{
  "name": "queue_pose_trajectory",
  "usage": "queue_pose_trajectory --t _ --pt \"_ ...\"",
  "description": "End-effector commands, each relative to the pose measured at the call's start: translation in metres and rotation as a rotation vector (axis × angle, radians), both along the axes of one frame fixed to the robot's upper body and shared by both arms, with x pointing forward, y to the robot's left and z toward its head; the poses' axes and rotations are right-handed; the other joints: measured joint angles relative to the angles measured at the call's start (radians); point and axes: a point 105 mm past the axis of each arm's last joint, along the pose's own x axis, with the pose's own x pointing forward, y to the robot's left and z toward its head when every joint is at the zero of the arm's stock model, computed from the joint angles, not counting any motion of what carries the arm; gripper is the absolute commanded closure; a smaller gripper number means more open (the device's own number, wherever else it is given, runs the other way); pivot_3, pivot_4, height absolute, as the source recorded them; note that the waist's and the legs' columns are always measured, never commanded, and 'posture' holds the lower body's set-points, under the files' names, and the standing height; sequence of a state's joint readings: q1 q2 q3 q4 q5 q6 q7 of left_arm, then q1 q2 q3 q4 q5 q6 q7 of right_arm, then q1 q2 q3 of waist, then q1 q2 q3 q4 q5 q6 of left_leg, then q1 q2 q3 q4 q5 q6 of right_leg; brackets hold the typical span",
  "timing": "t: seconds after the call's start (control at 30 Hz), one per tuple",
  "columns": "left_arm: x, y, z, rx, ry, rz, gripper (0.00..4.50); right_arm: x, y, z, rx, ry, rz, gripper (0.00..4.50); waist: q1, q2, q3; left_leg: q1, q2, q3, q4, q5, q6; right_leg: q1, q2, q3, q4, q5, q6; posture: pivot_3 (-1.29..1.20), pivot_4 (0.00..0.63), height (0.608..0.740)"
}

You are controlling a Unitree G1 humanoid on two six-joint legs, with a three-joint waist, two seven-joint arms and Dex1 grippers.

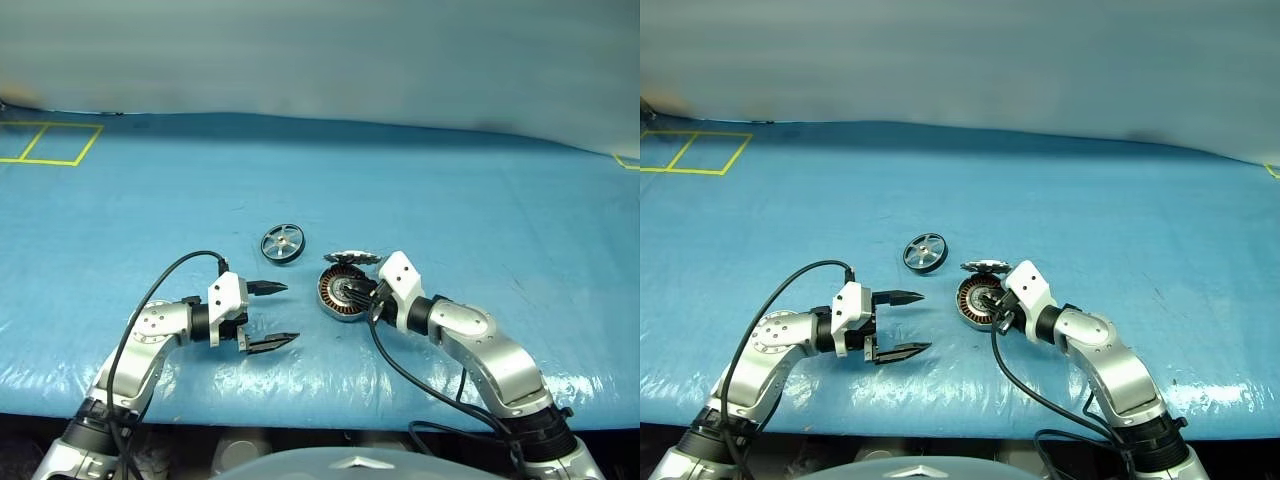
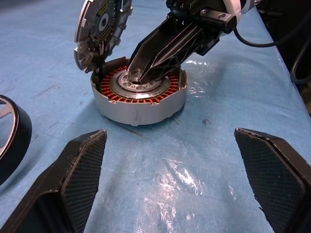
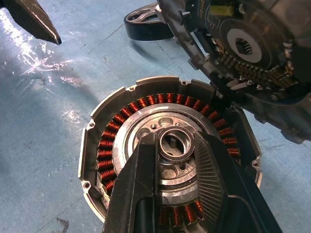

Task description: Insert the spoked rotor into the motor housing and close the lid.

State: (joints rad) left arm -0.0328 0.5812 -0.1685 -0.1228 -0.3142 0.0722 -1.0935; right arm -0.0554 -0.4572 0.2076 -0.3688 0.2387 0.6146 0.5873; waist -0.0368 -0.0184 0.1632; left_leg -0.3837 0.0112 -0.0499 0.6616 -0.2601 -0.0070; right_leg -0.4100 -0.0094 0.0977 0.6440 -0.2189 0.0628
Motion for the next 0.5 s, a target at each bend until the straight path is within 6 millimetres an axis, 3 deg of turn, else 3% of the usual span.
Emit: queue_pose_trajectory --t 0.03,0.5 --pt "0.000 -0.002 0.006 -0.005 -0.033 -0.019 0.00 0.000 -0.012 -0.012 -0.064 0.031 -0.040 3.80 0.000 0.000 0.000 0.000 0.000 0.000 0.000 0.000 0.000 0.000 0.000 0.000 0.000 0.000 0.000 0.00 0.150 0.740" --pt "0.002 0.000 0.002 0.011 -0.028 -0.008 0.00 -0.002 -0.003 0.001 -0.015 0.001 0.002 3.80 -0.001 0.000 0.000 0.000 0.000 0.000 0.000 0.000 0.000 0.000 0.000 0.000 0.000 0.000 0.000 0.00 0.150 0.740"
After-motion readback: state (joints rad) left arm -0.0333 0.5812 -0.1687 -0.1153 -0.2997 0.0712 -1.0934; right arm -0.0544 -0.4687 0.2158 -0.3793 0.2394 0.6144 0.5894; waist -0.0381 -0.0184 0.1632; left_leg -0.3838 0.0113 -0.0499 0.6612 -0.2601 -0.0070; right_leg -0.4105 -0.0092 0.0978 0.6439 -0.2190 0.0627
